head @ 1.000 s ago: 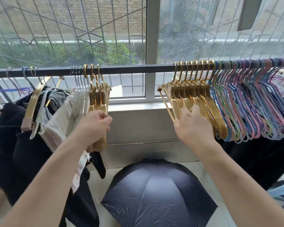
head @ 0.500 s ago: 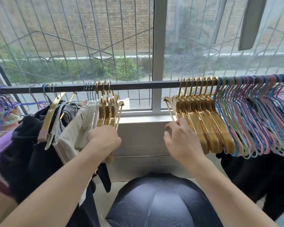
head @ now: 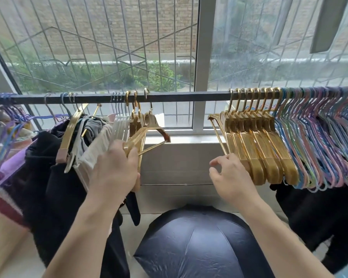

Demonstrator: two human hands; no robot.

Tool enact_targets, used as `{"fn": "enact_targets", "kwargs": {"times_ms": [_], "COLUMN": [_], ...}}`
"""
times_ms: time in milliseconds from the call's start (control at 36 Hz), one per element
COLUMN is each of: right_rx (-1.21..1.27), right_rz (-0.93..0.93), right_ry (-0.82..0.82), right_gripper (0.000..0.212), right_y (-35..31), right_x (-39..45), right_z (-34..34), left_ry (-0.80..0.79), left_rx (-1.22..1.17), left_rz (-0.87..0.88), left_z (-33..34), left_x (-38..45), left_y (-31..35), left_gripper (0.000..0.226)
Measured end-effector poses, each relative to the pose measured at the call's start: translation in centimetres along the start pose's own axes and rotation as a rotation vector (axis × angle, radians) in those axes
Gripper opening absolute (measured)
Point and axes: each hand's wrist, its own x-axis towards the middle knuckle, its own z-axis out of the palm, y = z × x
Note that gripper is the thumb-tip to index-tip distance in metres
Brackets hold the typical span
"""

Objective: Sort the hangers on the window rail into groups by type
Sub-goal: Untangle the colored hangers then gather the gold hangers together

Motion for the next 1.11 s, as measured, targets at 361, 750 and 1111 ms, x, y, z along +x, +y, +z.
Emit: {"fn": "enact_targets", "kwargs": {"times_ms": [361, 750, 1111], "right_rx": [-0.008, 0.310, 0.229], "right_rz": [-0.012, 0.462, 0.315], "right_ry": [-0.243, -0.652, -1.024], "right_gripper": [0.027, 0.084, 0.039], "right_y": [0.3, 12.3, 14.5], "right_x": [-2.2, -7.7, -11.8], "right_z": [2.1, 7.7, 10.4], "left_ry": [-0.148, -0.866, -0.666], "left_rx": [0.086, -0.335, -0.924], "left_rz": [0.141, -0.214, -0.542], "left_z": [0.5, 6.4, 2.0], "left_x": [6.8, -3.2, -8.4], "left_y": [4.2, -1.8, -20.1], "left_gripper": [0.024, 0.022, 0.074]}}
